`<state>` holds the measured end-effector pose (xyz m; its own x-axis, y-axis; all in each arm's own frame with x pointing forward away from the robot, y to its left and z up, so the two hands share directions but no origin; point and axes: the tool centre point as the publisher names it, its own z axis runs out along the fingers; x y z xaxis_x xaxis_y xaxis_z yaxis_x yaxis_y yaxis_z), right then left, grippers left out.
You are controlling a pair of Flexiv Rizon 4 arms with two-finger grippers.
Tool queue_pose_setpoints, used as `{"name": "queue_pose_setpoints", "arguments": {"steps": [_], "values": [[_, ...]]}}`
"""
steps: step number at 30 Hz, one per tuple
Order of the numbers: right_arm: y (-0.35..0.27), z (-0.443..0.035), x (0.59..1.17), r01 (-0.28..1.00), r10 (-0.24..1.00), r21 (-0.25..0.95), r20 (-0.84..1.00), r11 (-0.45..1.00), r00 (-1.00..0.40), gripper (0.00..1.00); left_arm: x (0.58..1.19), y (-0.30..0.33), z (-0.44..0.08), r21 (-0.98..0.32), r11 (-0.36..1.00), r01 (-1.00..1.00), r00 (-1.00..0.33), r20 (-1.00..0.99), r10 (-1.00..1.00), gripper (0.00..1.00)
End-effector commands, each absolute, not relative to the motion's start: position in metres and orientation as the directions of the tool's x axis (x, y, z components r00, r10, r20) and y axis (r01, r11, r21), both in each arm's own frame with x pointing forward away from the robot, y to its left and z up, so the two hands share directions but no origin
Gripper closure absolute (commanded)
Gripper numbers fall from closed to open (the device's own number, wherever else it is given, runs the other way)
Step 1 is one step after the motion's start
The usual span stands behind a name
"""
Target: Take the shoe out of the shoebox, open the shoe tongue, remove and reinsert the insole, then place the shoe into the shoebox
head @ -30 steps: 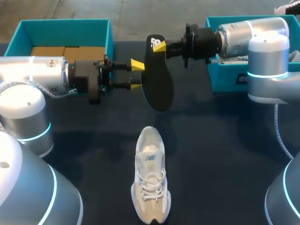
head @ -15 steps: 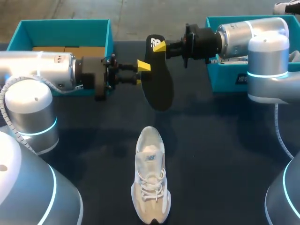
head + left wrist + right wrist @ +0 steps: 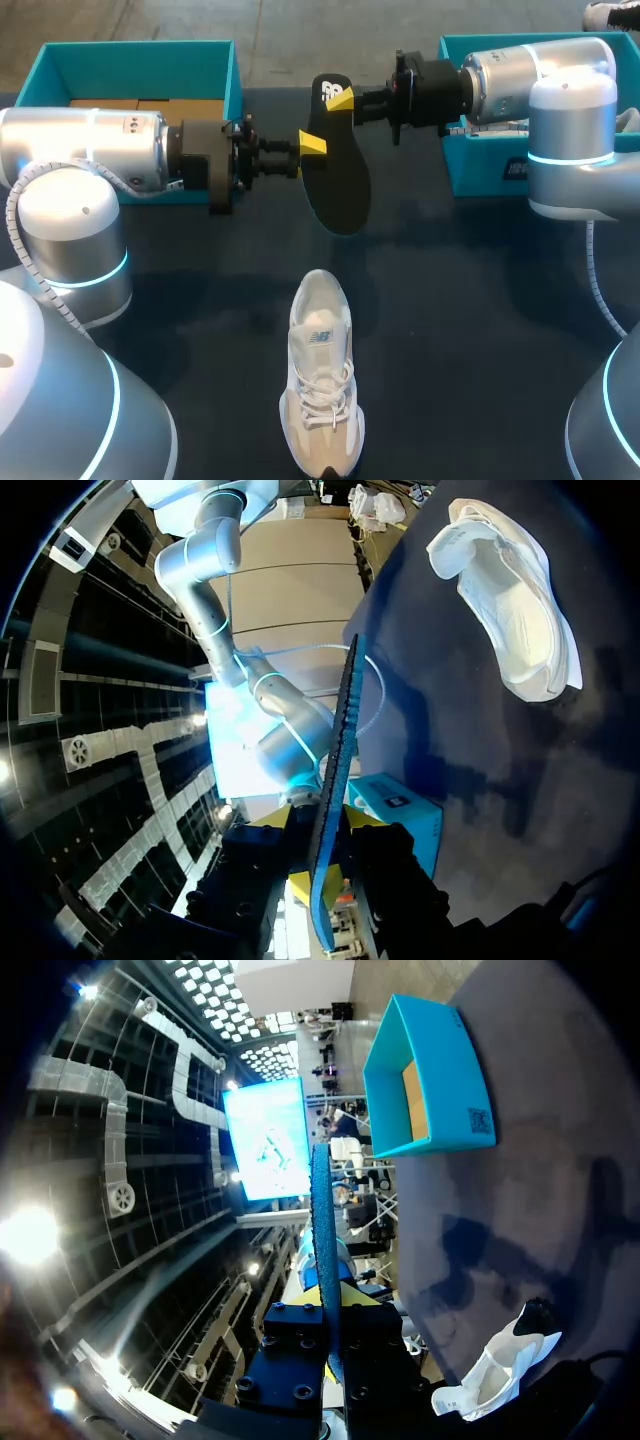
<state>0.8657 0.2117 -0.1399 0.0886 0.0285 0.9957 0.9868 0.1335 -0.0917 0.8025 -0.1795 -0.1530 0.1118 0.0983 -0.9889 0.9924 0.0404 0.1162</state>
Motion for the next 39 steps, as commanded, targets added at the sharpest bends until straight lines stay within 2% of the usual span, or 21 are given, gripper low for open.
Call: {"name": "queue_pose_setpoints", "arguments": {"steps": [1,17,20,21,30,31,32,39], "values": [[0.212,-0.140,0.865,0.987,0.031,-0.092,0.996,0.131,0.089,1.00,0.803,-0.184,-0.153,0.118,0.047,0.992,0.113,-0.989,0.097,0.74],[0.212,-0.140,0.865,0.987,0.031,-0.092,0.996,0.131,0.089,1.00,0.805,-0.191,-0.149,0.129,0.059,0.990,0.123,-0.987,0.102,0.80],[0.212,-0.140,0.865,0.987,0.031,-0.092,0.996,0.131,0.089,1.00,0.806,-0.192,-0.150,0.129,0.062,0.990,0.122,-0.987,0.102,0.84],[0.212,-0.140,0.865,0.987,0.031,-0.092,0.996,0.131,0.089,1.00,0.806,-0.192,-0.150,0.128,0.063,0.990,0.122,-0.987,0.101,1.00],[0.212,-0.140,0.865,0.987,0.028,-0.092,0.996,0.133,0.089,1.00,0.806,-0.192,-0.151,0.128,0.071,0.989,0.121,-0.988,0.099,1.00],[0.212,-0.139,0.865,0.987,0.028,-0.092,0.996,0.133,0.089,0.60,0.806,-0.191,-0.151,0.129,0.071,0.989,0.121,-0.988,0.099,1.00],[0.212,-0.139,0.865,0.988,0.025,-0.086,0.996,0.125,0.083,0.00,0.806,-0.191,-0.151,0.129,0.072,0.989,0.122,-0.988,0.098,1.00],[0.203,-0.145,0.857,0.990,0.013,-0.088,0.996,0.107,0.087,0.00,0.799,-0.171,-0.152,0.122,0.088,0.989,0.112,-0.988,0.109,1.00]]}}
